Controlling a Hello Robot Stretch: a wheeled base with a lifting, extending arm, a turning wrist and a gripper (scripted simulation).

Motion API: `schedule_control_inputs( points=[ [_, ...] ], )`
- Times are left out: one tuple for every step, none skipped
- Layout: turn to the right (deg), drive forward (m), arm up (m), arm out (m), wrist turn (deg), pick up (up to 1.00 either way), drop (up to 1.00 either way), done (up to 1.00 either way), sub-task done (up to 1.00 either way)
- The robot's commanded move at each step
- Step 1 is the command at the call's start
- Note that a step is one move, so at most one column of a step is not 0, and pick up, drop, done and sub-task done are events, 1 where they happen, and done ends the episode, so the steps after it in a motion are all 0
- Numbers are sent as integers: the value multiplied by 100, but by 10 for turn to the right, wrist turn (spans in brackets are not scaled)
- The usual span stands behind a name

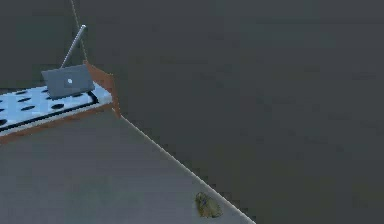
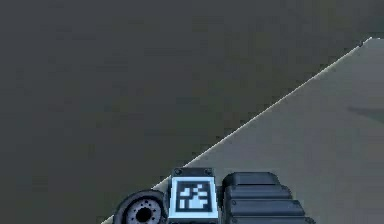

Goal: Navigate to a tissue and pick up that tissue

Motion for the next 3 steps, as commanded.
schedule_control_inputs(
  points=[
    [0, 35, 0, 0, 0, 0, 0, 0, 0],
    [-450, 0, 0, 0, 0, 0, 0, 0, 0],
    [-450, 0, 0, 0, 0, 0, 0, 0, 0]
  ],
)
